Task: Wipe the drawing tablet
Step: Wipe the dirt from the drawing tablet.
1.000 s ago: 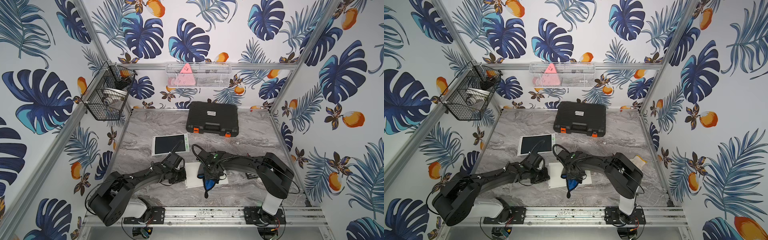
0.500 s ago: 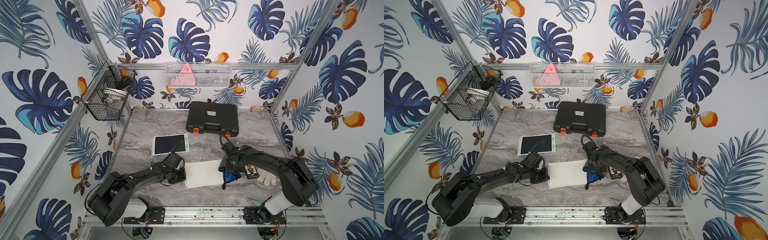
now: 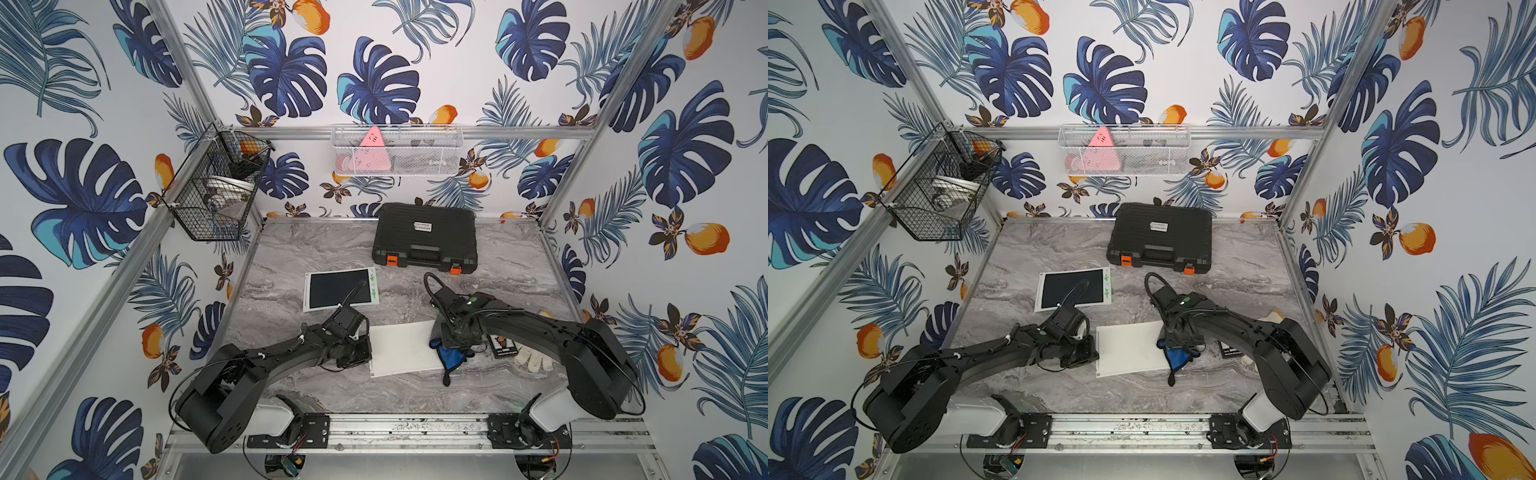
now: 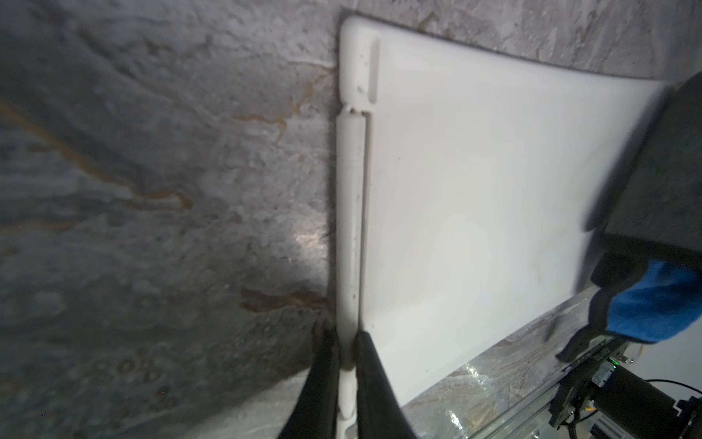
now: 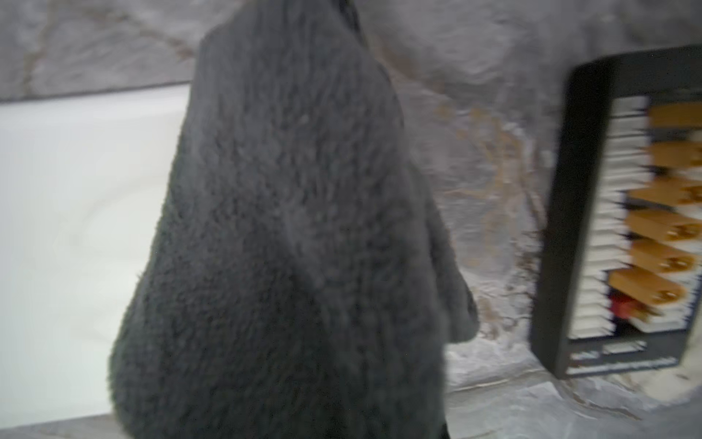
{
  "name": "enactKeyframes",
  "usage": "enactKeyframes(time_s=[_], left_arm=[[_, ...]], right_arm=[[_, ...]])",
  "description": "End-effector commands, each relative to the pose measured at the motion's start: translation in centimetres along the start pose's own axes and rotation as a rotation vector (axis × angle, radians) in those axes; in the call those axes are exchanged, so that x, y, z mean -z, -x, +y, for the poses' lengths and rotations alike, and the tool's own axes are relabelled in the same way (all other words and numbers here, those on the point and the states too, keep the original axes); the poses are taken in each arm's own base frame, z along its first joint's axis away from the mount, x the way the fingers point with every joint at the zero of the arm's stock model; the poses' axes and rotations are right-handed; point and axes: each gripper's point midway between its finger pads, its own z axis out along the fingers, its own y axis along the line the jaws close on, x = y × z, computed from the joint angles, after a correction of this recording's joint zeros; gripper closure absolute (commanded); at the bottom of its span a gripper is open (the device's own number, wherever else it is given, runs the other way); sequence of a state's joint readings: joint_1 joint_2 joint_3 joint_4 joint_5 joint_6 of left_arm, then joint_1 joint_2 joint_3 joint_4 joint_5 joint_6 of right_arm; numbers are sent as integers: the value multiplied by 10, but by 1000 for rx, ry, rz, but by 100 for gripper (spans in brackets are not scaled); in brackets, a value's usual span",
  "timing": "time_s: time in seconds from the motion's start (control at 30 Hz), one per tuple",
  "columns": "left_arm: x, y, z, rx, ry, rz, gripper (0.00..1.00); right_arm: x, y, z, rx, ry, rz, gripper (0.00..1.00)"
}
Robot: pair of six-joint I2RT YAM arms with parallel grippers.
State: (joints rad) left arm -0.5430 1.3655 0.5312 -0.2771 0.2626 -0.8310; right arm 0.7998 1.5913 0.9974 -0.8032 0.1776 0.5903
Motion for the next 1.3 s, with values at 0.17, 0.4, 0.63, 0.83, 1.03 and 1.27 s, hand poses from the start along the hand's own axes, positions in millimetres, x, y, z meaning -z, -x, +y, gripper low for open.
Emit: enactKeyframes(time_s=[0.17, 0.4, 0.63, 0.83, 1.03, 1.27], left_arm=[[10, -42, 79, 53, 344, 129, 85], [10, -42, 80, 53, 345, 127, 85], [10, -42, 79, 52, 345, 126, 85], [11, -42, 79, 52, 344, 124, 85], [10, -42, 79, 52, 346, 125, 85], [11, -42, 80, 53, 348, 126, 85]], right_arm=[[-11, -2, 82, 117, 77, -16, 93], [-31, -18, 91, 129, 86, 53, 47], [-52, -39, 67, 150, -32, 131, 59], [-65, -57, 34, 169, -194, 191, 80], [-64, -66, 27, 134, -153, 192, 100], [-53, -63, 60, 154, -5, 173, 57]])
